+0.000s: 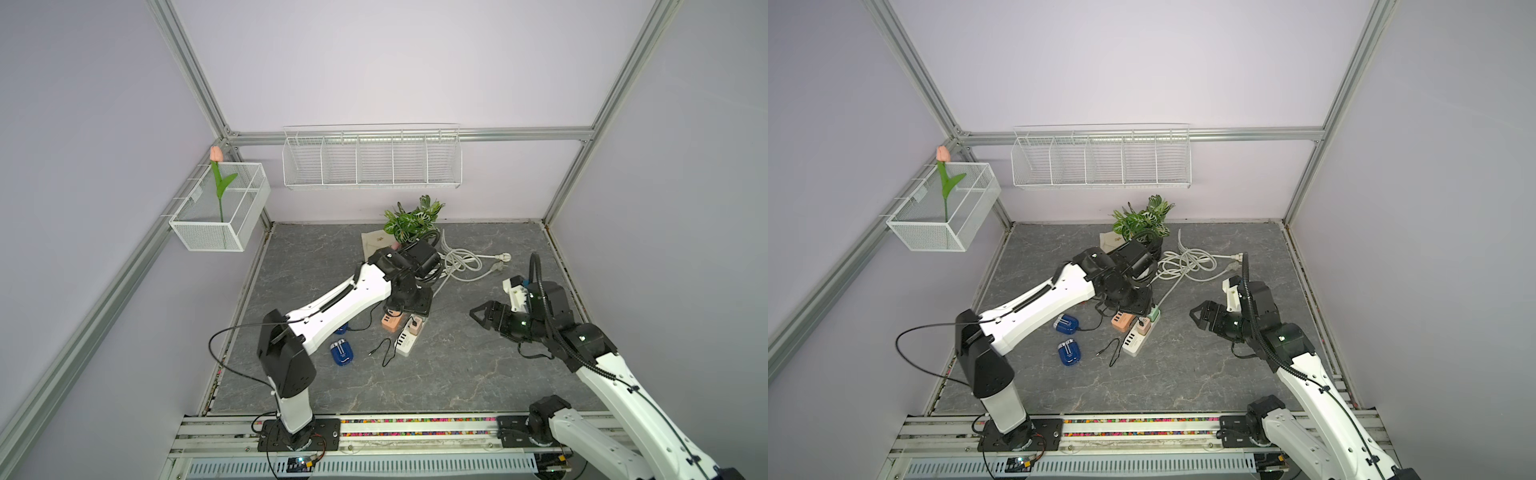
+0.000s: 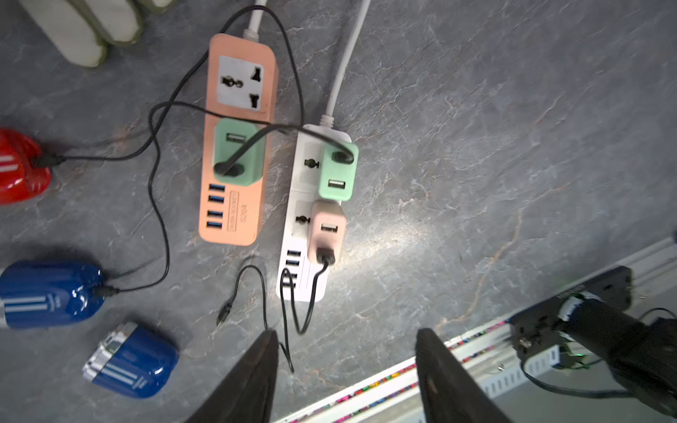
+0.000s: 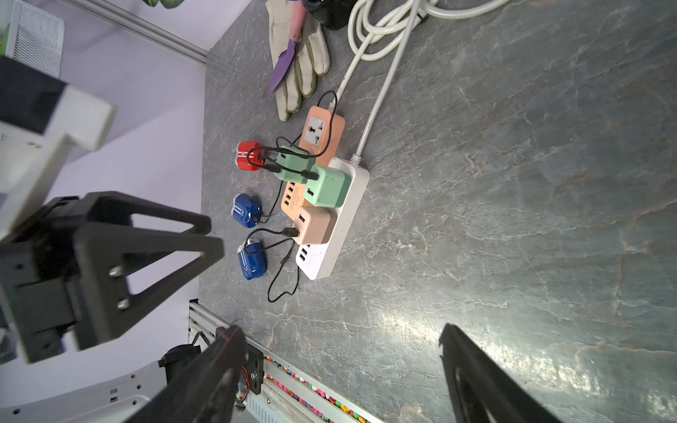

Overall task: Charge the electric shaver
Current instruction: Insert the plug into the socket.

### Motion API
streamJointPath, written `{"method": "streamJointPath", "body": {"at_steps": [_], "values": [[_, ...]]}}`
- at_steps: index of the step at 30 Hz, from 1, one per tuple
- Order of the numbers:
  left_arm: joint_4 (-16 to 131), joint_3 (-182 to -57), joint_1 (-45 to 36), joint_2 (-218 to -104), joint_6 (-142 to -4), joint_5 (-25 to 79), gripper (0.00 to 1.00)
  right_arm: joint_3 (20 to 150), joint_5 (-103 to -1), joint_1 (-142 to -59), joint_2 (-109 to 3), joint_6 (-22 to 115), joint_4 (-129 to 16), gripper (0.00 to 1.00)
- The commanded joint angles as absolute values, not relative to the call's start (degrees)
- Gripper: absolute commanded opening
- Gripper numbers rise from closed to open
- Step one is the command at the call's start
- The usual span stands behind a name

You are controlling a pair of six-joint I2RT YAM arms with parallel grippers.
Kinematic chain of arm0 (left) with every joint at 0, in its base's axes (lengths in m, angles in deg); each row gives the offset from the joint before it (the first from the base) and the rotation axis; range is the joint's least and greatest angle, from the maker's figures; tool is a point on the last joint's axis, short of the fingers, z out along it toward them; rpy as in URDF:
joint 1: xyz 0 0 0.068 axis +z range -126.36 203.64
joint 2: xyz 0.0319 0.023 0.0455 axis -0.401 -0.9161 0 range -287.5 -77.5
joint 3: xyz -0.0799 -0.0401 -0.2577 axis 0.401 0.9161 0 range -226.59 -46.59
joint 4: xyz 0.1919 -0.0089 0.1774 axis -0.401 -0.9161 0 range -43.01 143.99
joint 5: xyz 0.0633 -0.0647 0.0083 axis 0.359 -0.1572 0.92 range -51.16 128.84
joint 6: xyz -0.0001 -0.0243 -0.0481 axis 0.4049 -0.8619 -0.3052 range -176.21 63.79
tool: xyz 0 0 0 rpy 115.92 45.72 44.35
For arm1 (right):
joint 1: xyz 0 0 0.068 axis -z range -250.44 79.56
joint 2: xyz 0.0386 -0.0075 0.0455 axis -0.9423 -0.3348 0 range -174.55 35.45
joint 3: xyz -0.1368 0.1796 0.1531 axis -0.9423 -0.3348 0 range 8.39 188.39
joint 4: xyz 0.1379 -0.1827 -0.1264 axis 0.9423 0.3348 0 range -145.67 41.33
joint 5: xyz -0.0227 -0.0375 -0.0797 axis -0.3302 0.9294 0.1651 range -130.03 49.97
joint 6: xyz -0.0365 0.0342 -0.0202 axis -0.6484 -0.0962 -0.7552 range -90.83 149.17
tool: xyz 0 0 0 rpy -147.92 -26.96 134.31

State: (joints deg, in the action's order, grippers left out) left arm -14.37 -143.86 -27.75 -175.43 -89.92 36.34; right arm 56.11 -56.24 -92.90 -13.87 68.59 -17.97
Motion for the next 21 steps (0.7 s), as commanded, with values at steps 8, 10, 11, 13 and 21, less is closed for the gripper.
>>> {"method": "streamJointPath", "body": {"at_steps": [8, 10, 11, 13, 21], "values": [[4.7, -108.7, -8.9, -149.2, -139.4, 28.4, 0.43, 69.4, -49.6, -104.8, -24.7, 64.7, -19.4, 0.84], [19.5, -96.4, -9.4, -144.4, -154.6, 24.2, 0.40, 71.8, -50.2, -105.6, -26.3, 64.1, -19.5, 0.84], [24.9, -91.5, -11.2, -142.7, -163.0, 24.6, 0.39, 72.9, -50.7, -105.9, -27.0, 63.7, -19.7, 0.84], [28.6, -87.5, -14.5, -140.9, -172.2, 28.3, 0.39, 74.6, -52.6, -106.3, -28.3, 62.7, -20.4, 0.84], [24.2, -84.7, -16.1, -142.6, -187.2, 31.3, 0.43, 71.6, -56.9, -110.7, -28.3, 55.2, -29.8, 0.84]]}}
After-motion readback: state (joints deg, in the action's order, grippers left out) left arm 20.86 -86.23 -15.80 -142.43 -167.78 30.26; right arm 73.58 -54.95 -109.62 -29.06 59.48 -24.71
